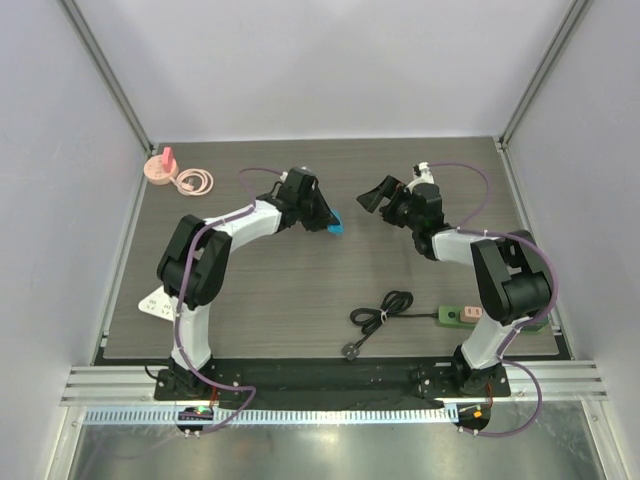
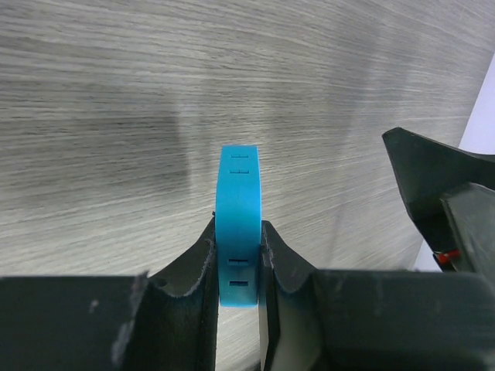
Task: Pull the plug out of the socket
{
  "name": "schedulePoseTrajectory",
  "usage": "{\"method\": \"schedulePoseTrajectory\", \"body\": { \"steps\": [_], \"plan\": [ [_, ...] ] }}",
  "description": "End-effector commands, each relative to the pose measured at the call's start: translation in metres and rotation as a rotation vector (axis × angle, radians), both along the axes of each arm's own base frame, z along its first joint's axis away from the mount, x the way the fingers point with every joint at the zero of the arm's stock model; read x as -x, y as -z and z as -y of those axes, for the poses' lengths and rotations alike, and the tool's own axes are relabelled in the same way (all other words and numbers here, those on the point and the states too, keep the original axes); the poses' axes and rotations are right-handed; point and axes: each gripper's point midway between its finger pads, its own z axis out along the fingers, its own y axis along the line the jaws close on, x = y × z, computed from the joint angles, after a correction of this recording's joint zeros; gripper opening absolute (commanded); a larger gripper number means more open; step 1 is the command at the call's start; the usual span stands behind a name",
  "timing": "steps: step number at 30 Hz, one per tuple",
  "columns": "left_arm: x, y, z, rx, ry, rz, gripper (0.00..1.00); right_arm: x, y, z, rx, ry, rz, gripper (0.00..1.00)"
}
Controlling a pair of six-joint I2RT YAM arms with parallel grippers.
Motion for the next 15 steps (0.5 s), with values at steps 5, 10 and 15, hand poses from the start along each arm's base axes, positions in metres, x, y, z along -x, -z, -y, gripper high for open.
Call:
{"method": "schedulePoseTrajectory", "body": {
  "steps": [5, 10, 15],
  "plan": [
    [-0.013, -0.016, 0.009, 0.050, 0.025, 0.087, 0.35, -0.006, -0.016, -0.007, -0.031, -0.031, 0.063, 1.00],
    [-0.011, -0.022, -0.008, 0.025, 0.028, 0.086, 0.76, -0.007, -0.013, -0.010, -0.035, -0.041, 0.053, 1.00],
    [-0.003, -0.044, -0.040, -0.107, -0.010, 0.119, 0.82, -0.007, -0.010, -0.012, -0.032, -0.051, 0.042, 1.00]
  ]
}}
